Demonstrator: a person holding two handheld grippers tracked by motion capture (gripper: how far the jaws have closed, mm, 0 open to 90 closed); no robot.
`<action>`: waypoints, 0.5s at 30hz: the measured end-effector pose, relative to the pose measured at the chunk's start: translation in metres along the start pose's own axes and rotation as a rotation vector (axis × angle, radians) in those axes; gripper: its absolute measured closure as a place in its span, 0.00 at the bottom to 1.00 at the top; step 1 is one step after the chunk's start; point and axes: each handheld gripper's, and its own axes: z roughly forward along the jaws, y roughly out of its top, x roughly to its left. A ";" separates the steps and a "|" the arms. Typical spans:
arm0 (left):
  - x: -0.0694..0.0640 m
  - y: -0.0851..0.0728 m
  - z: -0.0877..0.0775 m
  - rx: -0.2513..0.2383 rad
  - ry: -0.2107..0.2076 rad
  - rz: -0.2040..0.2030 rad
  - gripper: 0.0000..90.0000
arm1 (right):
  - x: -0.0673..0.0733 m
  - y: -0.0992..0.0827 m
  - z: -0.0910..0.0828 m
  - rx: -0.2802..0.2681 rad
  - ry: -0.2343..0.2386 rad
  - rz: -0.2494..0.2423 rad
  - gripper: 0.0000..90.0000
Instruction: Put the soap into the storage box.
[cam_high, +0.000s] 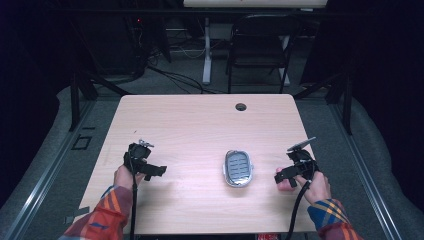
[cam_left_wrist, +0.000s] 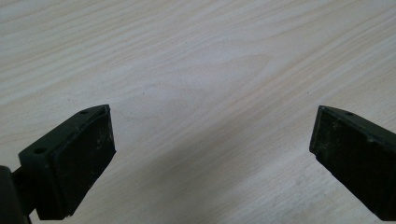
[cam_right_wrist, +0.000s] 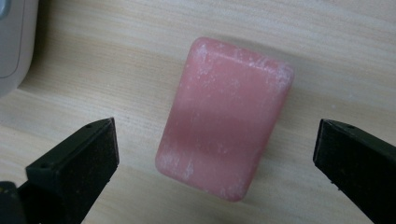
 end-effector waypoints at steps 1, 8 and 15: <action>0.000 0.000 0.000 0.000 -0.001 -0.001 0.00 | 0.000 0.000 0.000 0.000 0.000 0.000 0.00; -0.001 0.000 0.000 -0.003 -0.008 -0.005 0.00 | 0.003 0.011 0.007 0.061 -0.019 0.003 0.00; -0.001 0.000 0.000 -0.002 -0.011 0.000 0.00 | 0.008 0.018 0.014 0.077 -0.041 0.013 0.00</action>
